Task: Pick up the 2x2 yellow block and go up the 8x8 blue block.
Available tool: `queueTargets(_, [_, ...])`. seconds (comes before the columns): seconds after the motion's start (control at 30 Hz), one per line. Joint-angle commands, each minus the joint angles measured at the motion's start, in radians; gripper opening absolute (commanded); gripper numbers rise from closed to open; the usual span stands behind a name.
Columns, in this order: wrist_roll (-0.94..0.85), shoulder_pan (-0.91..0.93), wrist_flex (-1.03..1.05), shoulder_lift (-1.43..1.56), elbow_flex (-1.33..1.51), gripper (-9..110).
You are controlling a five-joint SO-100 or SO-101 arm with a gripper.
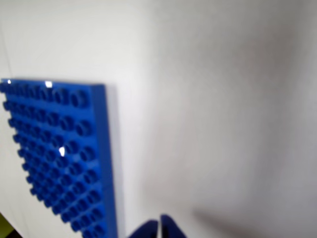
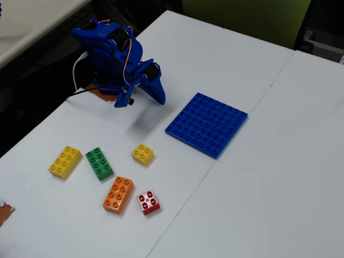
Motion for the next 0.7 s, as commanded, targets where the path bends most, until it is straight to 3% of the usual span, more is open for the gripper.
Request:
queueTargets(0.0, [-0.005, 0.003, -0.020, 0.043, 0.000, 2])
queueTargets(0.67, [-0.006, 0.003, -0.020, 0.043, 0.000, 0])
